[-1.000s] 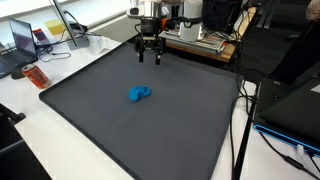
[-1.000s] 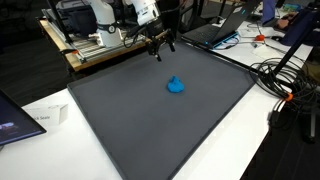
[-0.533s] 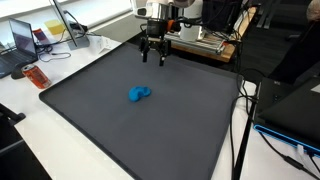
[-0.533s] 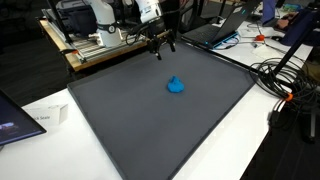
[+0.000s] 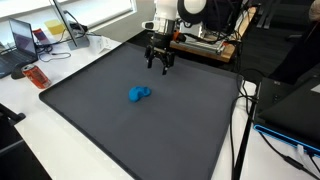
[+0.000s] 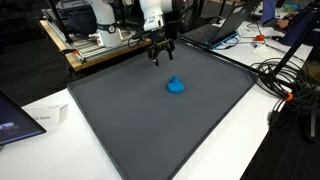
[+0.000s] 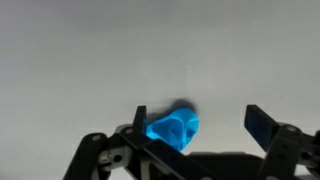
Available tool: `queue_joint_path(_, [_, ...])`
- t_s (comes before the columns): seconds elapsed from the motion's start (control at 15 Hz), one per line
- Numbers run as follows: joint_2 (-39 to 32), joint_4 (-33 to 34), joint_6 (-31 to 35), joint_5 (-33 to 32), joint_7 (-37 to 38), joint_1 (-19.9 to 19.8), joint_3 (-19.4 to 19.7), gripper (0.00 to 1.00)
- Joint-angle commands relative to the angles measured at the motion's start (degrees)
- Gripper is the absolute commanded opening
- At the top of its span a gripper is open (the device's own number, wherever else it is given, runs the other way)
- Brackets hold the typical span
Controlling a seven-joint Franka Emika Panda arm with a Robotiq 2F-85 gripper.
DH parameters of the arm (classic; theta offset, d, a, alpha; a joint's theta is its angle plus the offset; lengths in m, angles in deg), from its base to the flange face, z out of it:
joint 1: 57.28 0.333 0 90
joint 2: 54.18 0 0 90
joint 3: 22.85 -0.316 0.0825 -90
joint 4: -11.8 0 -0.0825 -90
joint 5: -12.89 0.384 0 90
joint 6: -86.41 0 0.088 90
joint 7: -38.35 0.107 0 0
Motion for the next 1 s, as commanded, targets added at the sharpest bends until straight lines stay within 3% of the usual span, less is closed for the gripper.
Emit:
queue_joint_path(0.0, [-3.06, 2.64, 3.59, 3.77, 0.67, 2.29, 0.95, 1.00])
queue_joint_path(0.47, [-4.43, 7.04, 6.08, 10.37, -2.93, 2.86, 0.54, 1.00])
queue_joint_path(0.93, [-6.54, 12.47, 8.82, 19.35, -12.30, 1.43, -1.37, 1.00])
